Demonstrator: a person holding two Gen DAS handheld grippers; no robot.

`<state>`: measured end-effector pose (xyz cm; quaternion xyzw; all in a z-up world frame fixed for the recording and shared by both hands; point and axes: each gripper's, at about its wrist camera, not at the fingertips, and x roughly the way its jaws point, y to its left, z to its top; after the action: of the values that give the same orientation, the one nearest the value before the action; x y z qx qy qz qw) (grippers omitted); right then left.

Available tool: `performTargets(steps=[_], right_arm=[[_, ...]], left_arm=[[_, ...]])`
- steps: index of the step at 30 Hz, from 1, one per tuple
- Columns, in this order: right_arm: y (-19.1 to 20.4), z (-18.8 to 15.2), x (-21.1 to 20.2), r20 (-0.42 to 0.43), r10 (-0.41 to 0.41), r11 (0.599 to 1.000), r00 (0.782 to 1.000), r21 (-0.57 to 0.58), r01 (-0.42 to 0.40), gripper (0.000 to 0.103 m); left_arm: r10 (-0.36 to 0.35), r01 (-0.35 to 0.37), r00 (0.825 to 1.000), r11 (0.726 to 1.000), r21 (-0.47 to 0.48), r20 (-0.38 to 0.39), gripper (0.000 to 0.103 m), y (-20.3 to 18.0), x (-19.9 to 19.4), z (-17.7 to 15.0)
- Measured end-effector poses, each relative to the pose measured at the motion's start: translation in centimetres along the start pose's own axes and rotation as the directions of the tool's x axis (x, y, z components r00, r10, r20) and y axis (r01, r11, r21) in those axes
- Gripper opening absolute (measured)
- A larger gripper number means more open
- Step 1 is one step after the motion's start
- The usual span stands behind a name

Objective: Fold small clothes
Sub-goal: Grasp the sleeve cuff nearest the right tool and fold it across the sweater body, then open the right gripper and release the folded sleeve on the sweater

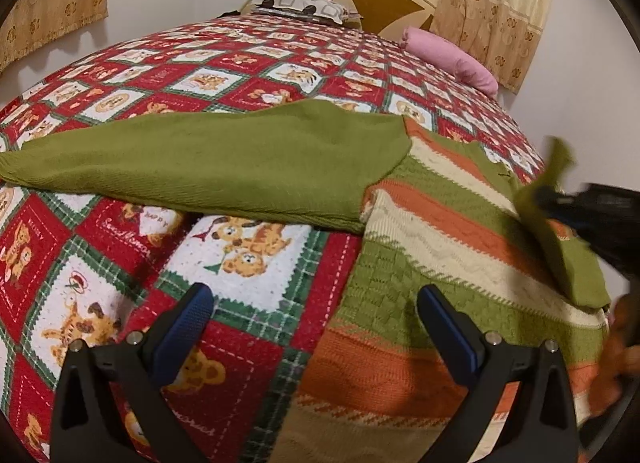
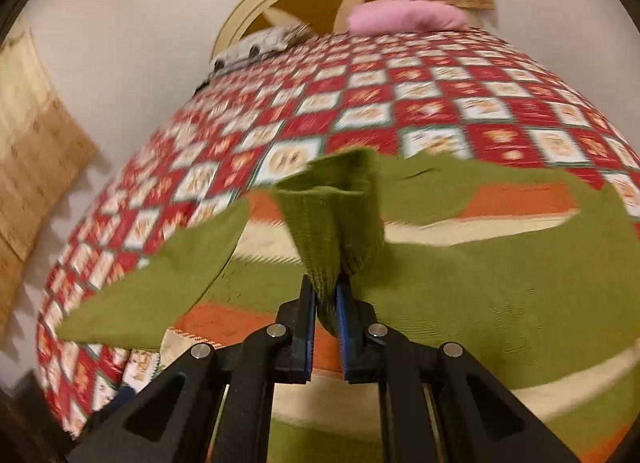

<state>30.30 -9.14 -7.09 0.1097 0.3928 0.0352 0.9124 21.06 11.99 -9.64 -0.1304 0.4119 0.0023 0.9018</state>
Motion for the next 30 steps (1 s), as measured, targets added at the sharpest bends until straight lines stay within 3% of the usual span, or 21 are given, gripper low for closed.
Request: performTargets(steps=[4,7,9,11,13,14,18,21,23,27,30], right_arm=[[2.1,-0.6,3.0,-0.021,-0.002,1.0,1.0,-0.023,0.002,0.011],[2.7,-0.6,4.3,-0.009,0.013,1.0,1.0,-0.024,-0.014,0.021],[3.0,-0.4,5.0,-0.051,0.116,0.993,0.992,-0.01,-0.117,0.058],[2.8,-0.1,4.4,-0.056,0.242,0.97,0.969,0.023,-0.241,0.059],[2.3,0.2,2.8,-0.014,0.281,0.959,0.96,0.033,-0.28,0.059],[2.0,0.3,2.2,0.001,0.246,0.969,0.969,0.024,-0.246,0.058],[0.6,0.5,2.0,0.011,0.045,0.999,0.999,-0.025,-0.044,0.031],[-0.1,0.1,4.6,-0.062,0.008,1.0,0.998,-0.011,-0.009,0.027],[1.7,-0.5,5.6,-0.046,-0.03,0.996,0.998,-0.087,0.026,0.027],[5.0,-1.0,6.2,-0.099,0.058,0.984,0.993,-0.163,-0.074,0.029],[5.3,-1.0,5.6,-0.113,0.122,0.973,0.986,-0.183,-0.142,0.029]], left_arm=[[-0.013,0.013,1.0,1.0,-0.01,0.004,0.103,0.3,-0.1,0.0],[-0.016,0.016,1.0,1.0,-0.013,0.005,0.103,0.3,0.0,0.1],[-0.018,0.018,1.0,1.0,-0.014,0.005,0.103,0.3,0.0,0.1],[-0.017,0.017,1.0,1.0,-0.014,0.005,0.103,0.3,-0.1,0.1],[-0.016,0.016,1.0,1.0,-0.013,0.005,0.103,0.3,0.0,0.0],[-0.016,0.016,1.0,1.0,-0.013,0.005,0.103,0.3,-0.1,0.0],[-0.013,0.013,1.0,1.0,-0.011,0.004,0.103,0.3,0.0,0.1],[-0.01,0.01,1.0,1.0,-0.008,0.004,0.103,0.4,0.0,0.1],[-0.009,0.009,1.0,1.0,-0.008,0.003,0.103,0.4,0.0,0.1],[-0.002,0.002,1.0,1.0,-0.003,0.0,0.103,0.3,0.1,0.1],[-0.003,0.003,1.0,1.0,-0.004,0.001,0.103,0.2,0.1,0.1]])
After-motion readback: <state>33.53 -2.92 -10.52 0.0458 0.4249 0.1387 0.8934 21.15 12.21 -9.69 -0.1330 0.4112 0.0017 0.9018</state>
